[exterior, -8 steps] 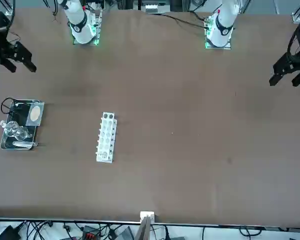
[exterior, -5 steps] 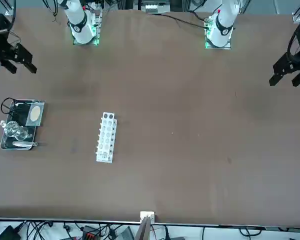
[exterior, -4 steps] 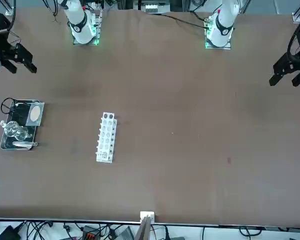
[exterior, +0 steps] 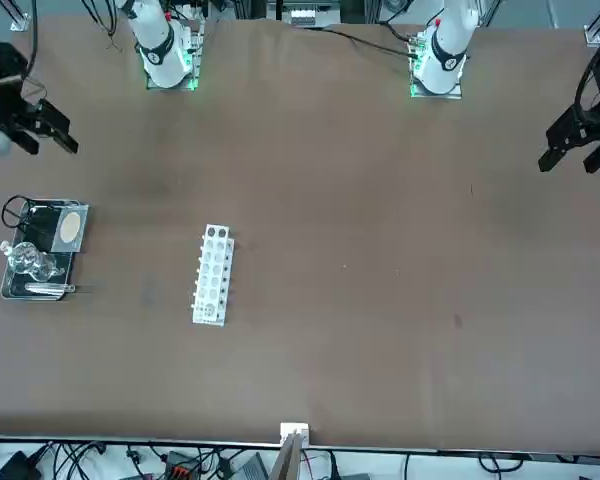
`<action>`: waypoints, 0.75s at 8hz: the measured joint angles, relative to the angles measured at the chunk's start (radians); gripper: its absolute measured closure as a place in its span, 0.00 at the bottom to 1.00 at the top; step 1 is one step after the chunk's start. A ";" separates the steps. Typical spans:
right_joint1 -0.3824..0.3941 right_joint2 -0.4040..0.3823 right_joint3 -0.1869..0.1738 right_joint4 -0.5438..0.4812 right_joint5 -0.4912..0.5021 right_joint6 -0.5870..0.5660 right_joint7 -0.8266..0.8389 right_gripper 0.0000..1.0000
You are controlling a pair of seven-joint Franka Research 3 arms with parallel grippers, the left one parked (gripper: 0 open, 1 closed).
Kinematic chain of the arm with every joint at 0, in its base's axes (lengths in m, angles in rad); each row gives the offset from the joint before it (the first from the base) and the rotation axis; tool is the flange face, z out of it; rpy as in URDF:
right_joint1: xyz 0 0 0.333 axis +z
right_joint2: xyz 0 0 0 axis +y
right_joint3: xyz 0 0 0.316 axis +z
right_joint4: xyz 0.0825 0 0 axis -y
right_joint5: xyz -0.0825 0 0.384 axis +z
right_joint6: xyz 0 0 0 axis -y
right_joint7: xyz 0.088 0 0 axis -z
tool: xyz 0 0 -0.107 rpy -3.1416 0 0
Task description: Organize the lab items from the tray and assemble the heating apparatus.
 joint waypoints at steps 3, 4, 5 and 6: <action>-0.027 0.082 -0.006 -0.002 -0.001 0.077 -0.282 0.00; -0.039 0.112 -0.008 -0.006 -0.001 0.120 -0.419 0.00; -0.057 0.140 -0.009 -0.015 -0.001 0.168 -0.560 0.00; -0.077 0.171 -0.009 -0.023 -0.001 0.210 -0.695 0.00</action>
